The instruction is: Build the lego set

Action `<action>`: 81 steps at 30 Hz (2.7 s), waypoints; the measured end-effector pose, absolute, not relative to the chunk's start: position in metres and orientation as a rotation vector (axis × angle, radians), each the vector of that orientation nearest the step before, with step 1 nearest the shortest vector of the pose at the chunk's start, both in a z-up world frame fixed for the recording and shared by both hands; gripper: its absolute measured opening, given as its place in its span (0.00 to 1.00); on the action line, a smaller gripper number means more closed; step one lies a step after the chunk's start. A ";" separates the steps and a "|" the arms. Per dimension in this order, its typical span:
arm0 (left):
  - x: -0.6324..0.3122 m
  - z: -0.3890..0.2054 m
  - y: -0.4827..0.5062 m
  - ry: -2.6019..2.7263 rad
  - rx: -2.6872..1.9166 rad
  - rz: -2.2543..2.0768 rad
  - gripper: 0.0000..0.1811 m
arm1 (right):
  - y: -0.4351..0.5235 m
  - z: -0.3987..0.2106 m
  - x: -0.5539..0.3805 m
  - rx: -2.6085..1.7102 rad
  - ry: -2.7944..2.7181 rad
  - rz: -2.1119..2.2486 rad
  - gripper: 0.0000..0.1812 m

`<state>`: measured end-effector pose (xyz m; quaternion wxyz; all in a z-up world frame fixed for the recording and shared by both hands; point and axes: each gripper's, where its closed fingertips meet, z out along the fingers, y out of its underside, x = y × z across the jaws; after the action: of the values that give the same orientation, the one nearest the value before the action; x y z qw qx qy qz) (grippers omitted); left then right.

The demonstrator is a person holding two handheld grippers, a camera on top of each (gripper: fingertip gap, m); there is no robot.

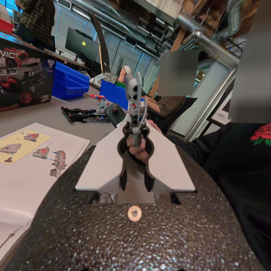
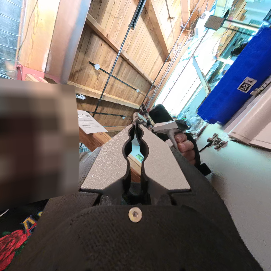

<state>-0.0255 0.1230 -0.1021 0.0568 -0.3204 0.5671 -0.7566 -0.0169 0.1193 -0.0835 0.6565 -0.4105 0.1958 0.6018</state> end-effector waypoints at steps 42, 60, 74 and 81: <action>-0.033 -0.083 0.120 1.562 -0.998 -2.493 0.09 | 0.118 -0.067 -0.025 -0.902 0.418 1.237 0.01; -0.037 -0.082 0.115 1.639 -0.922 -2.455 0.09 | 0.114 -0.065 -0.030 -0.901 0.395 1.321 0.01; -0.028 -0.094 0.116 1.651 -0.982 -2.286 0.09 | 0.114 -0.077 -0.023 -0.991 0.391 1.172 0.02; -0.028 -0.094 0.119 1.637 -1.117 -2.392 0.09 | 0.117 -0.078 -0.025 -1.014 0.385 1.157 0.02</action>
<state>-0.0285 0.1193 -0.0936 0.0176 -0.3594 0.5270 -0.7699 -0.0251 0.1170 -0.0784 0.7018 -0.4554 0.1729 0.5199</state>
